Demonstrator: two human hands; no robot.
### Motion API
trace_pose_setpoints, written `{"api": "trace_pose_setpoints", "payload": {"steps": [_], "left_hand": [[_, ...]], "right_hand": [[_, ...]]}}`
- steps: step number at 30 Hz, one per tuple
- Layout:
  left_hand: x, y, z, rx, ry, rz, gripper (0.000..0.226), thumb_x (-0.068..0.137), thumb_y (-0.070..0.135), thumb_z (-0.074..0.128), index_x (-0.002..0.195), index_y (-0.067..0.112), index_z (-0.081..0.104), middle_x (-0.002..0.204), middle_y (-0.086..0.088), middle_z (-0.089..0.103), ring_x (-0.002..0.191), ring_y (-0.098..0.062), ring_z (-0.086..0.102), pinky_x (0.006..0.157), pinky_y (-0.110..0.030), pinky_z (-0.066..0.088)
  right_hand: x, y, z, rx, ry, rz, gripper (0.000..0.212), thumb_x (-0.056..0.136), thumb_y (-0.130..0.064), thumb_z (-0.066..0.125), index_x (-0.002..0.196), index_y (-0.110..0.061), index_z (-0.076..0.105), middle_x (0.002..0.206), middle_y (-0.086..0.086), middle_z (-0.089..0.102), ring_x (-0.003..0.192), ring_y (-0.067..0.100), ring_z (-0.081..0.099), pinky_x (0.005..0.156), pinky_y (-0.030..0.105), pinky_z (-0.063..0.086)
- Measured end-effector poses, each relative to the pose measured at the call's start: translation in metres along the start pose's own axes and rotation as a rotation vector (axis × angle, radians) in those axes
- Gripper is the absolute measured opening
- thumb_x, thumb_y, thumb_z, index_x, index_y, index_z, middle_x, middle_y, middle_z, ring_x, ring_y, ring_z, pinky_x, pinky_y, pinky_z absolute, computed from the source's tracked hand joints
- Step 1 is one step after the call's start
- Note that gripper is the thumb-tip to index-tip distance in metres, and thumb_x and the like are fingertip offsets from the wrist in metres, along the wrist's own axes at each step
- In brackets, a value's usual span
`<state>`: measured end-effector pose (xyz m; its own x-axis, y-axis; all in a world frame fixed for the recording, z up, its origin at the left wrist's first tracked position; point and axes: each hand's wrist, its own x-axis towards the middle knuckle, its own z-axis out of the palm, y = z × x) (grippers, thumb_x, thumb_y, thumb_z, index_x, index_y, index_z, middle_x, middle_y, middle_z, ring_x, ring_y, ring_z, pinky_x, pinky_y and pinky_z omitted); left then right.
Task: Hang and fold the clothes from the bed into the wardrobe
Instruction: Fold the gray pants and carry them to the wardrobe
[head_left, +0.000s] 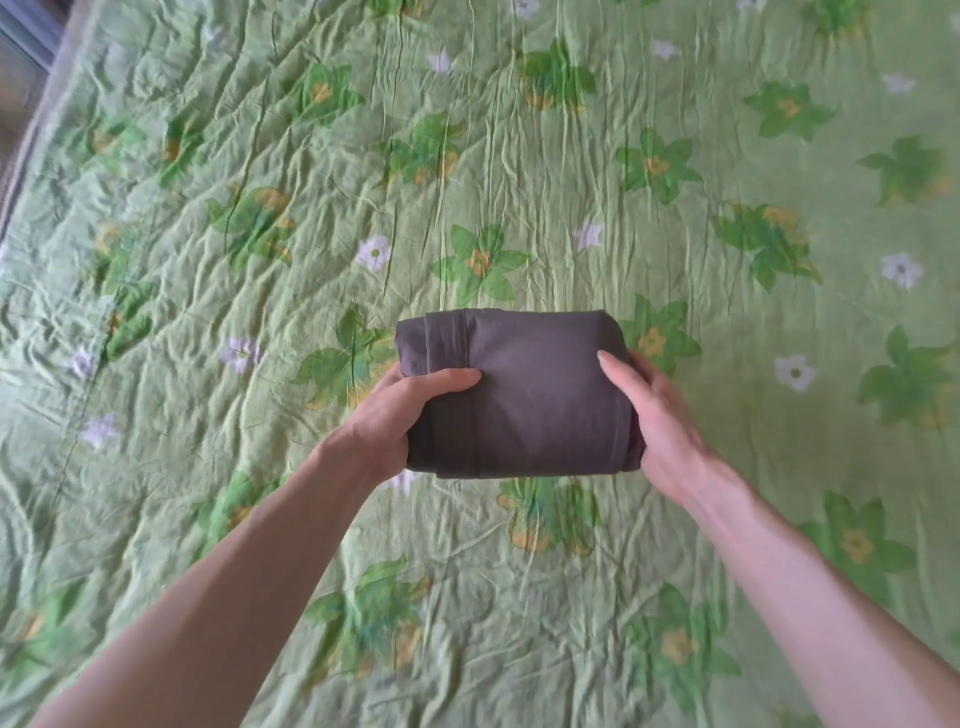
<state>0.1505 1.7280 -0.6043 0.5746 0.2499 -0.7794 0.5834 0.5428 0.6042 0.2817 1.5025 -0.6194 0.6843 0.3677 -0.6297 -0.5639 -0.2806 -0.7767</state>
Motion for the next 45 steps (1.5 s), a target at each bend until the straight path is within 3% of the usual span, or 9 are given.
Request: {"api": "trace_pose_setpoints", "payload": {"steps": [7, 14, 19, 23, 26, 30, 33, 40, 45], "left_hand": [[-0.097, 0.057, 0.040, 0.026, 0.017, 0.078, 0.036, 0.083, 0.020, 0.085, 0.117, 0.013, 0.076, 0.110, -0.012, 0.080, 0.100, -0.030, 0.078, 0.082, -0.042, 0.062], [-0.218, 0.111, 0.081, -0.012, 0.039, 0.075, 0.027, 0.085, 0.024, 0.085, 0.108, 0.015, 0.073, 0.099, -0.008, 0.082, 0.092, -0.028, 0.078, 0.086, -0.044, 0.062], [-0.287, 0.138, 0.111, 0.020, -0.077, 0.099, 0.045, 0.082, 0.028, 0.087, 0.121, 0.012, 0.073, 0.107, -0.011, 0.080, 0.098, -0.031, 0.078, 0.084, -0.044, 0.062], [-0.329, 0.151, 0.142, 0.074, -0.213, 0.128, 0.047, 0.080, 0.033, 0.089, 0.121, 0.018, 0.072, 0.108, -0.008, 0.081, 0.099, -0.030, 0.078, 0.089, -0.048, 0.062], [-0.359, 0.151, 0.169, 0.156, -0.331, 0.223, 0.041, 0.081, 0.028, 0.086, 0.117, 0.019, 0.069, 0.100, -0.003, 0.082, 0.091, -0.021, 0.079, 0.079, -0.041, 0.062], [-0.387, 0.138, 0.211, 0.268, -0.434, 0.357, 0.055, 0.069, 0.033, 0.090, 0.118, 0.017, 0.070, 0.104, -0.004, 0.081, 0.094, -0.021, 0.079, 0.076, -0.038, 0.062], [-0.401, 0.123, 0.249, 0.292, -0.484, 0.374, 0.044, 0.078, 0.027, 0.089, 0.117, 0.015, 0.071, 0.107, -0.007, 0.081, 0.098, -0.026, 0.078, 0.086, -0.046, 0.062], [-0.434, 0.066, 0.343, 0.402, -0.619, 0.348, 0.026, 0.093, 0.016, 0.076, 0.118, 0.014, 0.071, 0.107, -0.007, 0.081, 0.099, -0.027, 0.078, 0.093, -0.049, 0.060], [-0.454, 0.015, 0.420, 0.467, -0.681, 0.335, 0.033, 0.090, 0.019, 0.078, 0.122, 0.023, 0.068, 0.110, -0.003, 0.080, 0.101, -0.024, 0.077, 0.094, -0.048, 0.060]], "right_hand": [[-0.092, -0.074, -0.011, 0.002, 0.168, -0.037, 0.029, 0.092, -0.045, 0.073, 0.109, -0.021, 0.075, 0.101, 0.000, 0.080, 0.094, 0.022, 0.077, 0.084, 0.052, 0.063], [-0.222, -0.161, -0.042, -0.015, 0.099, -0.083, 0.041, 0.085, -0.039, 0.084, 0.120, -0.022, 0.071, 0.110, -0.004, 0.079, 0.100, 0.016, 0.076, 0.091, 0.045, 0.061], [-0.319, -0.195, -0.059, -0.076, 0.127, -0.233, 0.034, 0.095, -0.030, 0.073, 0.128, -0.031, 0.064, 0.114, -0.014, 0.076, 0.106, 0.005, 0.072, 0.081, 0.021, 0.057], [-0.376, -0.198, -0.066, 0.108, 0.365, -0.303, 0.023, 0.096, -0.020, 0.072, 0.119, -0.024, 0.071, 0.109, -0.008, 0.079, 0.098, 0.007, 0.074, 0.070, 0.016, 0.055], [-0.414, -0.196, -0.079, 0.224, 0.540, -0.341, 0.025, 0.093, -0.018, 0.076, 0.118, -0.021, 0.074, 0.110, -0.004, 0.079, 0.098, 0.011, 0.075, 0.069, 0.019, 0.056], [-0.468, -0.191, -0.101, 0.342, 0.697, -0.392, 0.029, 0.091, -0.019, 0.078, 0.119, -0.024, 0.074, 0.110, -0.006, 0.079, 0.101, 0.015, 0.075, 0.082, 0.034, 0.059], [-0.503, -0.180, -0.124, 0.381, 0.772, -0.414, 0.029, 0.092, -0.027, 0.077, 0.120, -0.031, 0.073, 0.110, -0.011, 0.078, 0.102, 0.011, 0.074, 0.089, 0.040, 0.060], [-0.572, -0.134, -0.189, 0.310, 0.978, -0.398, 0.014, 0.097, -0.053, 0.059, 0.111, -0.050, 0.060, 0.113, -0.033, 0.062, 0.107, -0.001, 0.062, 0.080, 0.014, 0.051], [-0.610, -0.100, -0.255, 0.338, 1.142, -0.310, 0.028, 0.097, -0.052, 0.059, 0.123, -0.045, 0.052, 0.110, -0.031, 0.052, 0.110, 0.007, 0.053, 0.103, 0.036, 0.049]]}}
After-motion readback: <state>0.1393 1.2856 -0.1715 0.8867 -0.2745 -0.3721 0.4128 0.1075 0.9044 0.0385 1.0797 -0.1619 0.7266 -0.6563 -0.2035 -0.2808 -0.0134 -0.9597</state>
